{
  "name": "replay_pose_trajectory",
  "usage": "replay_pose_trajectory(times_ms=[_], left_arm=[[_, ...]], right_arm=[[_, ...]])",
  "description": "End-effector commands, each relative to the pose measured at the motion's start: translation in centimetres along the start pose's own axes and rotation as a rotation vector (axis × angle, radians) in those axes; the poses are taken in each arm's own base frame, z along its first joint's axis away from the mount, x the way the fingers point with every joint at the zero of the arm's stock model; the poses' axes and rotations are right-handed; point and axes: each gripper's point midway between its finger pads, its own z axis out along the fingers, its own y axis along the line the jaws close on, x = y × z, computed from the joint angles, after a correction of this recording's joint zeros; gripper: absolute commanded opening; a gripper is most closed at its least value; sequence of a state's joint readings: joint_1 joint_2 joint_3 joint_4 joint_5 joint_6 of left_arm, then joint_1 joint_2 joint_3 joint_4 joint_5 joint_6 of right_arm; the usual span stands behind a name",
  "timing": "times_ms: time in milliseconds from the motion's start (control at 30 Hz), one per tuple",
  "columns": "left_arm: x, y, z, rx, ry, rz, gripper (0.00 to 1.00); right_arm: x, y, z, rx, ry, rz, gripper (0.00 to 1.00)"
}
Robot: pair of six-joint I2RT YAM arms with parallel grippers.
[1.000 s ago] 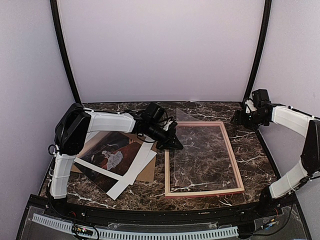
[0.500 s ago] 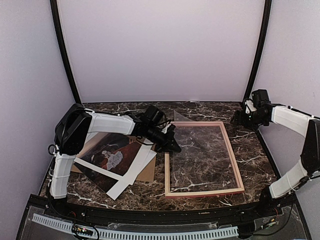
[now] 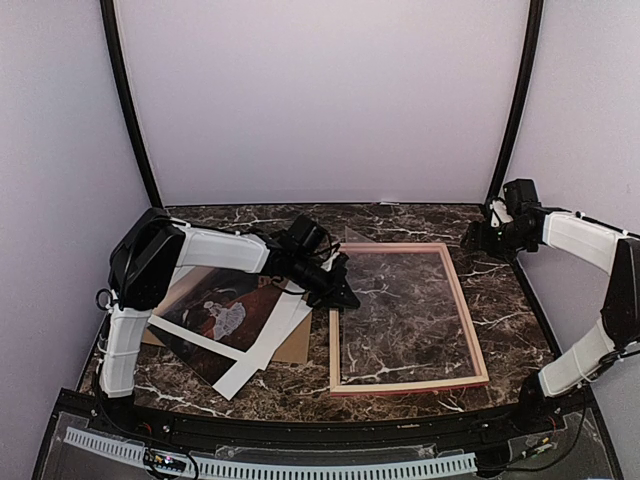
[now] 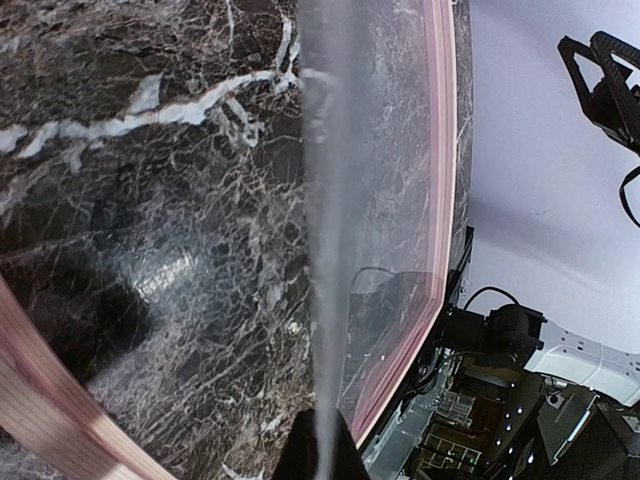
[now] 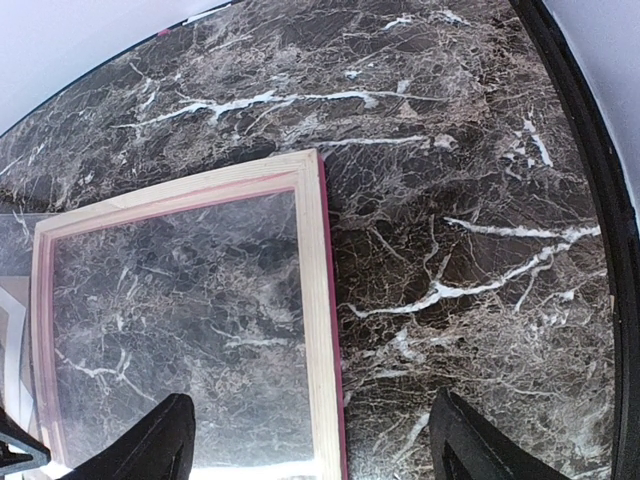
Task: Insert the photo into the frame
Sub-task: Place the glass panel in the frame body.
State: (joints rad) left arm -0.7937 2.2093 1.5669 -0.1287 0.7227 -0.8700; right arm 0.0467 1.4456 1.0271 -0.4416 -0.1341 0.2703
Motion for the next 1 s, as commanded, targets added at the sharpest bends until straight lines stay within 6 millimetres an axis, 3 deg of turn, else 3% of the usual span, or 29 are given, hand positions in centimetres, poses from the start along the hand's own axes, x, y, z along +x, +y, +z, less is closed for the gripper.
replay_pose_trajectory(times_ms=[0,467,967], left_arm=[[0.0,-2.8,-2.1,0.043,-0.026,0.041,0.00],[0.0,-2.9,-2.2,0.047,-0.030,0.043,0.00],[0.0,-5.2,-3.1,0.094,-0.034,0.074,0.00]], right_arm=[[-0.5,0.2,0.2,-0.010,-0.021,-0.010,0.81],[-0.4,0.3,0.3,-0.012,-0.019,-0.012,0.82],[-0.1,0.3,0.6,-0.011,-0.008,-0.013,0.82]])
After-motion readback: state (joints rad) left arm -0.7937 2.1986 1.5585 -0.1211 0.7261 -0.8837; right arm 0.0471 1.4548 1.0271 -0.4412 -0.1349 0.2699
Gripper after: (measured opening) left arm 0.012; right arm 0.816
